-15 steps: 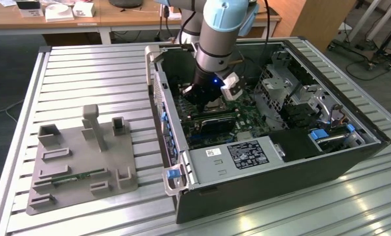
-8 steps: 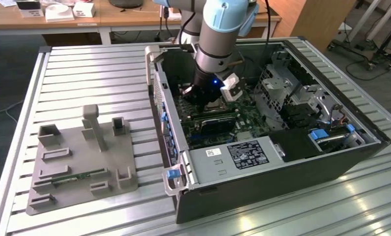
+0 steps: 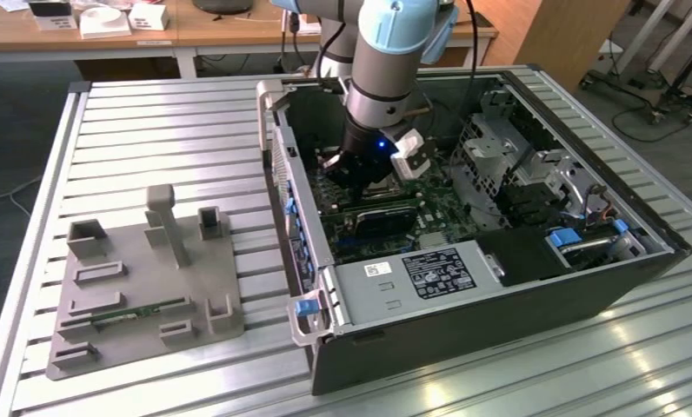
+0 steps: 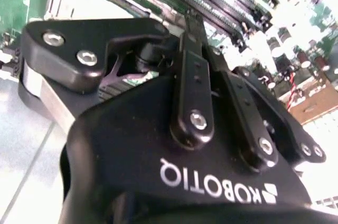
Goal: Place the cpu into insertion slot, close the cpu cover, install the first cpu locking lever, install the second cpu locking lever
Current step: 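Install the second cpu locking lever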
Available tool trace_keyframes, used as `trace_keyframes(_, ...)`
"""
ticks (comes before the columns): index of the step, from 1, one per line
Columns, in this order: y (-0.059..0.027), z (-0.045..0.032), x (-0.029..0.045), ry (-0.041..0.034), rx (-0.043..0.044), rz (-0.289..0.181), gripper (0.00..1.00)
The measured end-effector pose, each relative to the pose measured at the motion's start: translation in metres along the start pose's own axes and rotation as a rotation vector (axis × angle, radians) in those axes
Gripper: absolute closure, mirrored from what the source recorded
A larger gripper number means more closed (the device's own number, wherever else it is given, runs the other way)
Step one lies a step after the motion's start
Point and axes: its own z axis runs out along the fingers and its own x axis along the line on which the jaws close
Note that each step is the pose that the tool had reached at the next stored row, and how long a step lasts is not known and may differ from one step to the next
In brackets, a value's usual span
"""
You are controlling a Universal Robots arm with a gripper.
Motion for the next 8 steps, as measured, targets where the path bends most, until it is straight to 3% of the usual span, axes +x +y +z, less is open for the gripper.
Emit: trace_keyframes(8,0.0,0.0,0.0,0.0,0.0,0.0,0.89)
